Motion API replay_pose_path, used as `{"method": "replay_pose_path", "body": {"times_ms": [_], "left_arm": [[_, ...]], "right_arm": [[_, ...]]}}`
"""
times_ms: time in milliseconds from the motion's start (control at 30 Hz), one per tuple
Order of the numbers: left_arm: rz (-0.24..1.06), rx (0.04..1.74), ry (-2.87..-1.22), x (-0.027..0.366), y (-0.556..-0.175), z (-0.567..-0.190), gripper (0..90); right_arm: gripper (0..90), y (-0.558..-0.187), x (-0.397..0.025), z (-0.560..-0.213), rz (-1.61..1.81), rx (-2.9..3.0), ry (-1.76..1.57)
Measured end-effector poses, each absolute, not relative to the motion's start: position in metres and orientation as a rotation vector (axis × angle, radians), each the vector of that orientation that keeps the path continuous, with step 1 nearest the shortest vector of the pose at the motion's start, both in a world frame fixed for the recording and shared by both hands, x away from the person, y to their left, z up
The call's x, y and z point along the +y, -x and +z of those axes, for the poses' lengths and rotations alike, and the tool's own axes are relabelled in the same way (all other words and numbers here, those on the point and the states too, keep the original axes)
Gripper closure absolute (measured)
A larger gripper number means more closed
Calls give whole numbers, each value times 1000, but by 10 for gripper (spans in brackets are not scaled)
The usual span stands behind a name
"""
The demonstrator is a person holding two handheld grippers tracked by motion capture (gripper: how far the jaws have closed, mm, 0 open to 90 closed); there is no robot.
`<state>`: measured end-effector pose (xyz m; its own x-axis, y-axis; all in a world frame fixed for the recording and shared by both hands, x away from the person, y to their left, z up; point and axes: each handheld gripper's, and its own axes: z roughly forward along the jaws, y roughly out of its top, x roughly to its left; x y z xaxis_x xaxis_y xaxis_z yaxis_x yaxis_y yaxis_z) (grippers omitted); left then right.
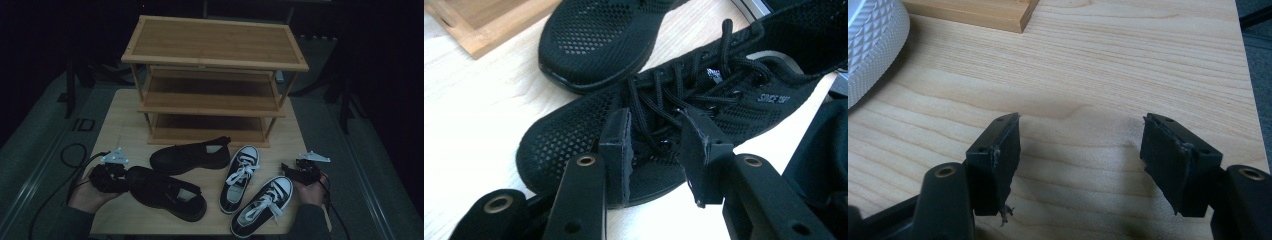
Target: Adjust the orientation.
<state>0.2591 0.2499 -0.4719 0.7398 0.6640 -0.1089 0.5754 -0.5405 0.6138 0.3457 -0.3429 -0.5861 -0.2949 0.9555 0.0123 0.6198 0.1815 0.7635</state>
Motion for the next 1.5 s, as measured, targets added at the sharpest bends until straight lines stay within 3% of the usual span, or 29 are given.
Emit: {"method": "replay_pose_path", "body": {"times_ms": [367,600,800,867,1500], "left_arm": [[156,946,-2340,246,-260,-482,669],[122,966,-2385,242,-265,-493,724],[107,943,-2412,238,-264,-497,867],[119,938,-2422,237,-263,-497,879],[235,1104,-2373,271,-284,-487,888]], "right_arm": [[318,-346,-343,-586,934,1987,-1476],[318,-346,-343,-586,934,1988,-1476],[318,-346,-343,-586,933,1988,-1475],[319,-346,-343,-586,934,1988,-1476],[319,-346,-343,-586,933,1988,-1475]]}}
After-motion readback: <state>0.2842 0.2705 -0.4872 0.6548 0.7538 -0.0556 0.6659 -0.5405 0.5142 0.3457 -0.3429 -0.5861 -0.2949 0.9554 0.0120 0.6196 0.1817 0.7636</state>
